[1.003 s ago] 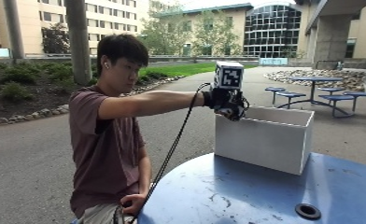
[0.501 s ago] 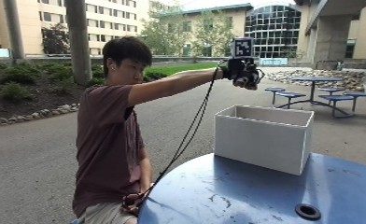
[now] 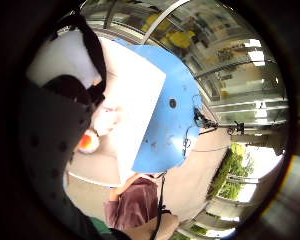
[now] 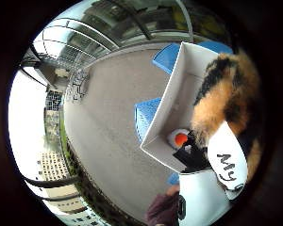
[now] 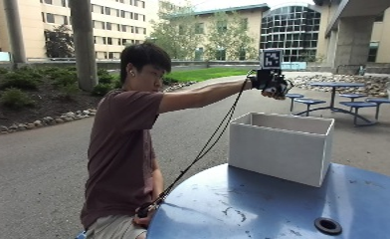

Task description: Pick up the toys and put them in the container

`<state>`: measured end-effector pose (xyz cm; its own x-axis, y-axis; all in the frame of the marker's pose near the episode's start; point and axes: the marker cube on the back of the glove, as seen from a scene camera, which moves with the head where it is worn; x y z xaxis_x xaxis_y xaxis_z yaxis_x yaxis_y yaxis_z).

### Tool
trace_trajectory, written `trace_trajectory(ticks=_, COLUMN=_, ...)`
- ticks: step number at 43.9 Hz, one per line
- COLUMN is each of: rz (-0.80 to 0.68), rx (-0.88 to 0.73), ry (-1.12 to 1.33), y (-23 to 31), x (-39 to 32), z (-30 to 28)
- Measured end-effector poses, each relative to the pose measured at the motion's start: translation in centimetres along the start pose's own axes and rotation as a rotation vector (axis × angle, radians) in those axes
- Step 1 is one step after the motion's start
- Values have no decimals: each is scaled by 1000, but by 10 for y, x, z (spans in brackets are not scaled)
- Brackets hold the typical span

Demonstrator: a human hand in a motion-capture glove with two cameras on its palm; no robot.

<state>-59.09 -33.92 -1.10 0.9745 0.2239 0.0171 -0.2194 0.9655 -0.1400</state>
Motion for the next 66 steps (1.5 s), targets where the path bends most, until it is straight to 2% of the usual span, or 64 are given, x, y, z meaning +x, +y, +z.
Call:
trace_trajectory(ticks=5, rz=-135, rx=4, ry=25, y=-3, x=2, z=12)
trace_trajectory(ticks=8, rz=-77, rx=14, ry=87, y=-10, x=7, z=21)
trace_trajectory(ticks=13, rz=-51, rx=-1, ry=25, y=-14, x=4, z=28)
trace_trajectory(ticks=23, rz=25, rx=-159, ry=23, y=-18, x=32, z=58)
trace_trajectory(ticks=26, rz=54, rx=-155, ry=182, y=-17, x=34, z=71)
trace_trajectory(ticks=28, rz=11, rx=-153, ry=219, y=-13, x=34, z=73)
trace_trajectory(ticks=35, rz=-153, rx=-117, ry=97, y=-3, x=36, z=58)
trace_trajectory(ticks=40, rz=-62, rx=-96, ry=-18, y=-6, x=52, z=42)
trace_trajectory(ticks=44, rz=70, rx=-75, ry=-128, y=-16, x=101, z=28)
trace_trajectory(ticks=46, rz=51, rx=-76, ry=-112, y=-15, x=108, z=27)
trace_trajectory(ticks=51, rz=-120, rx=-81, ry=-9, y=-2, x=84, z=32)
trace_trajectory(ticks=54, rz=-124, rx=-82, ry=-17, y=-1, x=87, z=29)
trace_trajectory(ticks=58, rz=-80, rx=-76, ry=133, y=-2, x=105, z=28)
trace_trajectory(ticks=66, rz=-208, rx=-96, ry=-92, y=8, x=93, z=18)
